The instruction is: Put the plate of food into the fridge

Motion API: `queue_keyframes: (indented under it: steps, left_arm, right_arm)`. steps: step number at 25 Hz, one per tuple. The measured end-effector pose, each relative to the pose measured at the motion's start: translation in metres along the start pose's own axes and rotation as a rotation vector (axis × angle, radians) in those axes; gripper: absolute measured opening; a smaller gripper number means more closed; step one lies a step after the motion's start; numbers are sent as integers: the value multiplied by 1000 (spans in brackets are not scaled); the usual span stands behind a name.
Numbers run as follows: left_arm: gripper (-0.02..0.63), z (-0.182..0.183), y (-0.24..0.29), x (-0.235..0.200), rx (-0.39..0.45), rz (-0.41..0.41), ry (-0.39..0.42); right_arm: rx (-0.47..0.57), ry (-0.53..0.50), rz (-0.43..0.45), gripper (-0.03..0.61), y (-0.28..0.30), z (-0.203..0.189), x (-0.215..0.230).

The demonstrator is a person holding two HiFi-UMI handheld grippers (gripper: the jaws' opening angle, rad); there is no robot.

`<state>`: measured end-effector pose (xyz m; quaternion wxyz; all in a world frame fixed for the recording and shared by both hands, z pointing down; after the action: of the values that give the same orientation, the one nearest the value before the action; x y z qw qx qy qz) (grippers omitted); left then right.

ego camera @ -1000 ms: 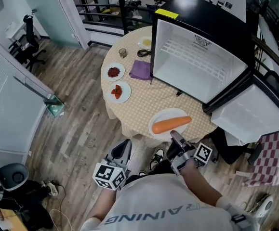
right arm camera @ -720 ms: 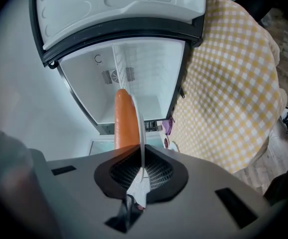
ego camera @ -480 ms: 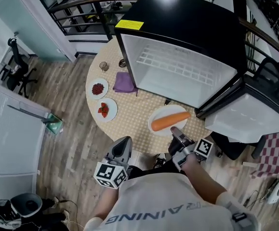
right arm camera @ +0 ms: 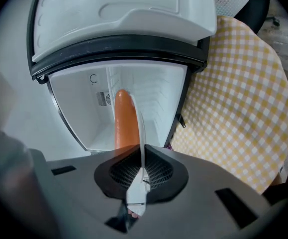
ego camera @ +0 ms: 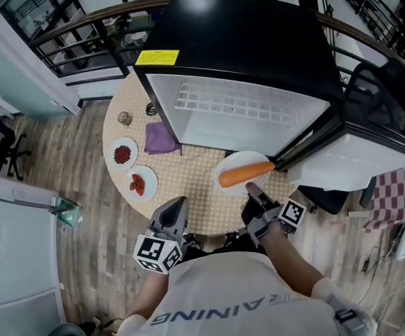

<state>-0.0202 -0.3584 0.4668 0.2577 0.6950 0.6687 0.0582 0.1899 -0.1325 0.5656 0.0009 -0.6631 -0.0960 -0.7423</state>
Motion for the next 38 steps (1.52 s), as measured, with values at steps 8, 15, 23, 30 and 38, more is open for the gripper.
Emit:
queue_keyframes:
  steps: [8, 15, 23, 30, 38]
  left_arm:
    - [9, 28, 4, -42, 6, -80, 66]
    - [9, 20, -8, -53, -24, -76, 51]
    - [9, 4, -15, -60, -64, -55, 15]
    - [9, -1, -15, -62, -69, -48, -10]
    - [9, -2, -19, -66, -49, -33, -30]
  right_arm:
    - [178, 10, -10, 34, 17, 8, -6]
    - [294, 71, -56, 35, 48, 28, 7]
    - [420, 101, -62, 35, 88, 71, 26]
    - [526, 139, -110, 37, 111, 106, 37]
    - [536, 132, -147, 36, 136, 115, 37]
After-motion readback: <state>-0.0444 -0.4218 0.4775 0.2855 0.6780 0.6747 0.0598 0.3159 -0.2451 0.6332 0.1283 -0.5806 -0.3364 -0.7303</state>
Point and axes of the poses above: the fingertips, and each gripper's own axes: y forward along the fingers, x to its right, z out of its top, the point moved 10 cm from there along -y, backward along the fingers, and after that the axes turned 11 degrees about -x, right-handed, at the moved point
